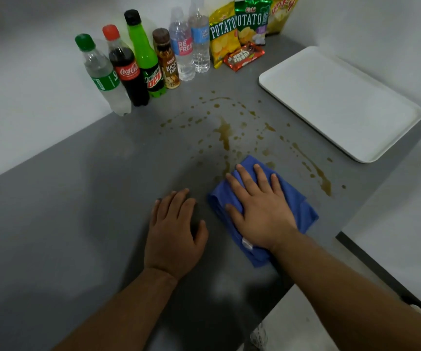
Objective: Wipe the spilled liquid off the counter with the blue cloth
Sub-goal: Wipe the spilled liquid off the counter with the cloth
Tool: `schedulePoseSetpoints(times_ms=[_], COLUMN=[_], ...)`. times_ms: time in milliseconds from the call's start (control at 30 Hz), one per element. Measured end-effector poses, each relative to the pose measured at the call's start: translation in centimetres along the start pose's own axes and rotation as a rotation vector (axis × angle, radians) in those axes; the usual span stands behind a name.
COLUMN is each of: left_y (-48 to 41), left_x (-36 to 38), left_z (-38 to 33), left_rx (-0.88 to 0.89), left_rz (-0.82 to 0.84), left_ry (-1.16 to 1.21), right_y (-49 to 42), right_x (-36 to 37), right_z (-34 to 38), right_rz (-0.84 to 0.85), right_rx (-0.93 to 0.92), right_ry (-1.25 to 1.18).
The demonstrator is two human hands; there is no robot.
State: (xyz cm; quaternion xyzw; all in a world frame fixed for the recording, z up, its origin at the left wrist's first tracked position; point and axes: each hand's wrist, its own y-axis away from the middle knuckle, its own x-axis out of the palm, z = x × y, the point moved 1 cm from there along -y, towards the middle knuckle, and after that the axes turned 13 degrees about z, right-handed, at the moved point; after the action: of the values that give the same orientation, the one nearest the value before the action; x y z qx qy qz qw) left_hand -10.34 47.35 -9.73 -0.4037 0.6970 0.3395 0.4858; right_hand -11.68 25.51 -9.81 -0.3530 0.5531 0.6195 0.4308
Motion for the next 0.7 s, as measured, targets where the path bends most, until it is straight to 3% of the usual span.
schedulePoseSetpoints(times_ms=[233,367,533,700], left_y=[-1.5,-4.5,-6.6,-6.7], left_x=[-0.9,-2.5,-2.7,-2.4], left_z=[1.3,3.8,4.8,4.7], left_rx=[0.01,-0.03,-0.074,-0.075], left_rz=[-0.036,-0.083,-0.057,-0.019], left_ry=[0.06,0.044,0.023,0.023], right_y=[2.5,1.0,-3.4,-2.2], right_x=[2.0,0.9,-0.9,0.4], right_z=[-0.2,-2.4,1.1,2.9], right_rz=[-0.017,-0.006,-0.012,-0.015], right_rx=[-0.185,-0.103,0.004,-0.144], right_ry=[-0.003,0.024,0.006,0.009])
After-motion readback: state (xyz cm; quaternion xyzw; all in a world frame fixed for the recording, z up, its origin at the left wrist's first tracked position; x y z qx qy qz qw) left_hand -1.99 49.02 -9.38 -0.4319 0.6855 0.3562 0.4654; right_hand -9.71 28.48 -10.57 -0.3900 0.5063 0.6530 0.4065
